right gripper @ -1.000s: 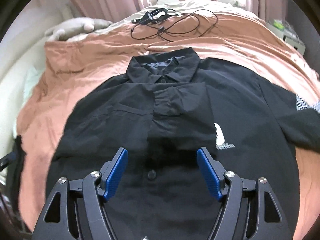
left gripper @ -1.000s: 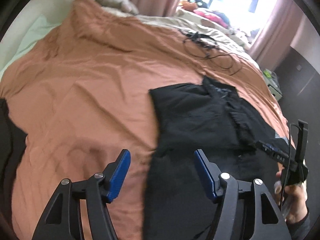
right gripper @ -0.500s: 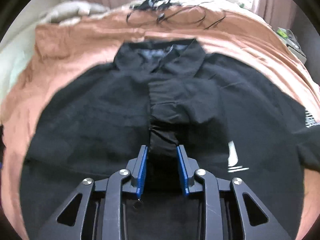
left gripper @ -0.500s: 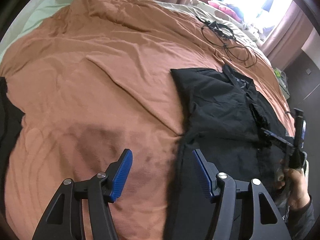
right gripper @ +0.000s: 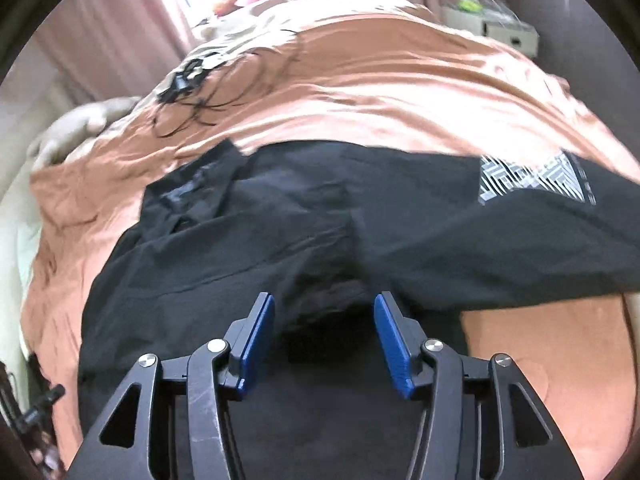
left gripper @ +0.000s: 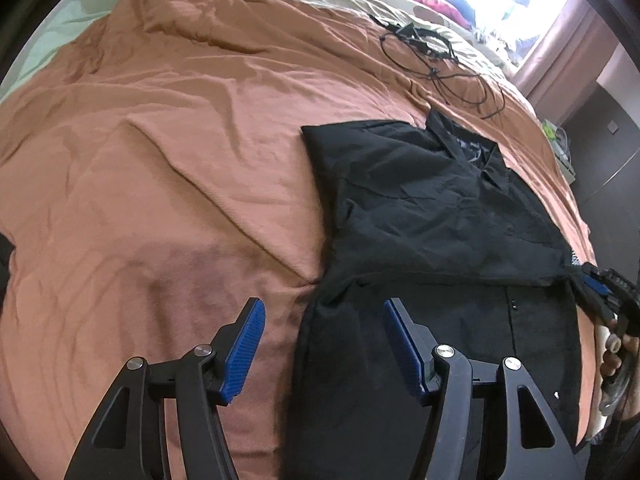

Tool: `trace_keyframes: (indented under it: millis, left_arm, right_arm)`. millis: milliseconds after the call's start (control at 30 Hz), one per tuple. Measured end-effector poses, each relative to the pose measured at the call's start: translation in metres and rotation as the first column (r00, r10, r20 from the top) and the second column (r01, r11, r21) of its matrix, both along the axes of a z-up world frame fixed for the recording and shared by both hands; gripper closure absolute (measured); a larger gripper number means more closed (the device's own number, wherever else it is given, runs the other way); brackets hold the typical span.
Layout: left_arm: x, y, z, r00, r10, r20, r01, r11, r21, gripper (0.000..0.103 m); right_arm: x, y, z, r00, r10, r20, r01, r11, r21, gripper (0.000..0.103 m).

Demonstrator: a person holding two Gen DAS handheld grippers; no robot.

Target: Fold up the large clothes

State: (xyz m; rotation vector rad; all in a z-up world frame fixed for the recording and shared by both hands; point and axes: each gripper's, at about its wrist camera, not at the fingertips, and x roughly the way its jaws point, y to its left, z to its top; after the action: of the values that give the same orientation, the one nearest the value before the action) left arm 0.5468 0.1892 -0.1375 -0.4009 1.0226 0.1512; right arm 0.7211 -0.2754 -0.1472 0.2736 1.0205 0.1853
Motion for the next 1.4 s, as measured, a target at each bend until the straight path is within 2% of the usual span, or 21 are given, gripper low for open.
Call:
trace_keyframes:
  millis: [33, 100, 233, 300, 333, 400, 467, 533, 633, 700, 833, 900, 967, 1000, 1033, 1100, 1167, 1400]
  left_arm:
    - [0.002, -0.002, -0.003, 1.0, -0.002, -0.007, 0.002, 1.0, 0.008, 0.04]
    - [0.01, -0.005, -0.01, 1.0, -0.011, -0.027, 0.011, 1.0, 0.026, 0.049]
    - [0.022, -0.008, -0.022, 0.999, -0.016, -0.051, 0.018, 0.999, 0.037, 0.056]
    - [0.027, -0.008, -0.027, 0.998, -0.004, -0.058, 0.008, 0.998, 0.06, 0.067]
    - [0.029, -0.006, -0.03, 0.998, -0.001, -0.055, 0.004, 0.999, 0.051, 0.067]
    - [0.031, -0.003, -0.036, 0.998, 0.012, -0.054, -0.01, 0.999, 0.037, 0.072]
    - [0.031, 0.001, -0.041, 0.997, 0.032, -0.065, -0.029, 0.999, 0.044, 0.076]
    - [0.029, 0.005, -0.044, 0.996, 0.059, -0.073, -0.055, 0.997, 0.049, 0.076]
    - [0.024, 0.012, -0.046, 0.992, 0.094, -0.078, -0.093, 0.996, 0.017, 0.076]
    - [0.022, 0.008, -0.042, 0.991, 0.09, -0.096, -0.086, 0.995, 0.042, 0.076]
    - [0.013, 0.004, -0.024, 0.993, 0.086, -0.081, -0.08, 0.994, 0.073, 0.076]
    - [0.006, 0.001, -0.012, 0.995, 0.073, -0.064, -0.07, 0.997, 0.041, 0.076]
    - [0.001, -0.002, -0.003, 0.996, 0.06, -0.06, -0.058, 0.998, 0.033, 0.07]
    - [-0.002, -0.006, 0.002, 0.997, 0.055, -0.055, -0.053, 0.998, 0.039, 0.061]
    - [-0.002, -0.009, 0.007, 0.997, 0.055, -0.049, -0.053, 0.998, 0.047, 0.055]
    - [-0.01, -0.018, 0.02, 0.998, 0.053, -0.017, -0.052, 0.997, 0.063, 0.032]
    - [-0.015, -0.027, 0.029, 0.999, 0.052, 0.005, -0.052, 0.996, 0.068, 0.024]
    - [-0.019, -0.063, 0.051, 0.999, 0.02, 0.038, -0.022, 0.998, 0.052, 0.022]
  right_arm:
    - [0.002, -0.004, -0.005, 1.0, -0.008, -0.011, 0.008, 1.0, 0.014, 0.051]
    - [0.006, -0.015, -0.017, 0.999, -0.027, -0.035, 0.029, 0.998, 0.055, 0.051]
    - [0.011, -0.018, -0.034, 0.998, -0.011, -0.059, 0.019, 0.99, 0.142, 0.051]
    - [0.016, -0.011, -0.038, 0.999, 0.009, -0.051, -0.002, 0.989, 0.147, 0.051]
    - [0.02, -0.007, -0.04, 0.999, 0.018, -0.048, -0.011, 0.99, 0.14, 0.052]
    - [0.027, 0.0, -0.046, 0.998, 0.022, -0.057, -0.015, 0.992, 0.125, 0.075]
    - [0.031, 0.003, -0.052, 0.997, 0.021, -0.079, -0.011, 0.992, 0.129, 0.086]
    - [0.031, 0.01, -0.058, 0.994, 0.049, -0.103, -0.034, 0.99, 0.14, 0.086]
    - [0.027, 0.017, -0.055, 0.992, 0.079, -0.097, -0.072, 0.995, 0.071, 0.086]
    - [0.023, 0.01, -0.048, 0.995, 0.058, -0.086, -0.055, 0.998, 0.035, 0.086]
    - [0.016, -0.018, -0.038, 0.996, 0.027, -0.087, -0.021, 0.997, 0.071, 0.084]
    - [0.008, -0.038, -0.031, 0.996, 0.003, -0.085, 0.005, 0.996, 0.093, 0.057]
    - [-0.003, -0.056, -0.021, 0.999, -0.018, -0.05, 0.023, 0.995, 0.097, 0.043]
    - [-0.008, -0.067, -0.016, 0.999, -0.027, -0.035, 0.03, 0.995, 0.096, 0.04]
    - [-0.013, -0.078, -0.012, 0.999, -0.037, -0.028, 0.04, 0.995, 0.095, 0.04]
    - [-0.021, -0.097, -0.006, 0.998, -0.059, -0.023, 0.061, 0.993, 0.102, 0.04]
    - [-0.029, -0.12, 0.0, 0.996, -0.088, -0.015, 0.089, 0.99, 0.105, 0.04]
    - [-0.061, -0.204, 0.012, 0.983, -0.185, 0.003, 0.184, 0.976, 0.117, 0.04]
